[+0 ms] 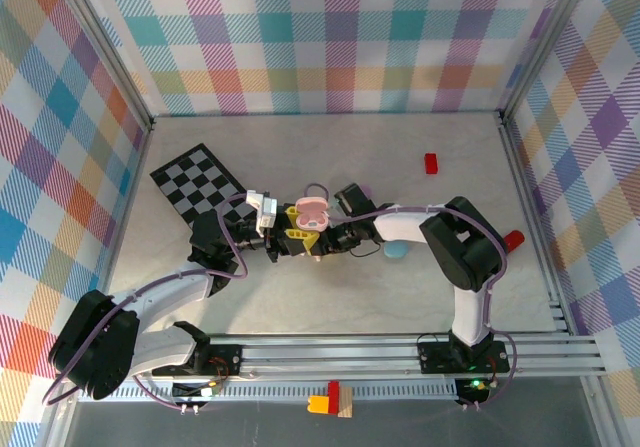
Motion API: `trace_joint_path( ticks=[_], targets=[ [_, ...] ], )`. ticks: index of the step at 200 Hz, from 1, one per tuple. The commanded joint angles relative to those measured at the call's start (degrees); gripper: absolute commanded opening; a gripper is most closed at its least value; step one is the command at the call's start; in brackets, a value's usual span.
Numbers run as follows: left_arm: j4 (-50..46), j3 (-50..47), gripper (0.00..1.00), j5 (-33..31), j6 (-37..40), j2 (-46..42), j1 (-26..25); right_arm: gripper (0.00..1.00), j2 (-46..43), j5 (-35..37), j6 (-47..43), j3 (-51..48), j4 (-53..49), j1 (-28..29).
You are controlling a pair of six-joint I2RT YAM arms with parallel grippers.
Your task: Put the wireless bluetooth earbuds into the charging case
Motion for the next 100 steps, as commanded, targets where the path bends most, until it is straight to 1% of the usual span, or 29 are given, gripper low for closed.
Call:
trace_joint_path(
  ticks=[1, 53, 100],
  targets=[
    [3.6, -0.7, 0.38, 1.5, -0.3, -0.1, 0.5, 0.4, -2.6, -1.2, -0.1, -1.2, -1.9, 0.6],
    [3.8, -0.7, 0.38, 1.6, -0.3, 0.1, 0.6, 0.36, -2.6, -2.8, 1.6, -2.2, 0.4, 0.8],
    [3.8, -0.7, 0.38, 1.6, -0.3, 0.2, 0.6, 0.36, -1.7, -2.7, 2.5, -2.2, 1.0, 1.8]
  ],
)
